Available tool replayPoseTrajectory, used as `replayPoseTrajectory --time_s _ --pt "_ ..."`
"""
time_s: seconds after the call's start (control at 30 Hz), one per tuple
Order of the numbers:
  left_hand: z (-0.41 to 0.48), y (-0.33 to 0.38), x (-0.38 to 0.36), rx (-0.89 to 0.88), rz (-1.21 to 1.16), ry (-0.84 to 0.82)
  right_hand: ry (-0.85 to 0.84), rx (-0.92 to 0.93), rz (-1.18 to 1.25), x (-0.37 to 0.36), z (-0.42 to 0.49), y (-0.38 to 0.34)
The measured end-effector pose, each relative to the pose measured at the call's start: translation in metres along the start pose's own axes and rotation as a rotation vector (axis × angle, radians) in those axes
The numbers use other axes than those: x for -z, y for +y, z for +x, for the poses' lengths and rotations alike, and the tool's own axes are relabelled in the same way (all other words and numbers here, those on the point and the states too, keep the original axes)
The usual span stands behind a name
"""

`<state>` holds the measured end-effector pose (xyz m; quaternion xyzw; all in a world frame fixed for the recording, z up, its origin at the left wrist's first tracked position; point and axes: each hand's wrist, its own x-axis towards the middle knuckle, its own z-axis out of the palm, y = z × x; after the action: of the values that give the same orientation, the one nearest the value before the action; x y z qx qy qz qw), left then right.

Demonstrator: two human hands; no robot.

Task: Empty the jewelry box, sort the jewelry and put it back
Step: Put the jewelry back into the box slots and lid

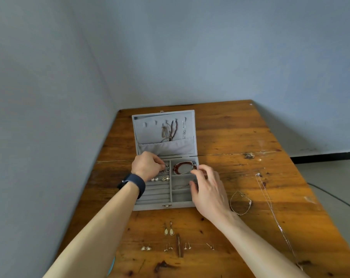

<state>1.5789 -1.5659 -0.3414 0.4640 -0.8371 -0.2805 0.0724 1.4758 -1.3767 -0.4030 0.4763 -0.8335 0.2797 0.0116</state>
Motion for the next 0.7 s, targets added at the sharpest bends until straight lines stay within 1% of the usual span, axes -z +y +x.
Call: replayPoseTrajectory --time_s 0.13,0.37,0.53,0.7 --pt "0.000 0.003 -0.003 0.016 0.026 0.025 0.000 -0.001 -0.005 0.000 0.000 0.000" --pt "-0.005 0.000 -0.006 -0.039 0.087 0.081 0.017 -0.007 0.023 -0.001 -0.001 0.001" --pt "-0.008 -0.002 -0.004 -0.114 0.142 0.067 0.024 -0.013 0.030 -0.003 -0.002 0.001" --pt "-0.013 -0.003 0.003 -0.170 0.137 0.027 0.019 -0.018 0.041 -0.002 -0.002 0.001"
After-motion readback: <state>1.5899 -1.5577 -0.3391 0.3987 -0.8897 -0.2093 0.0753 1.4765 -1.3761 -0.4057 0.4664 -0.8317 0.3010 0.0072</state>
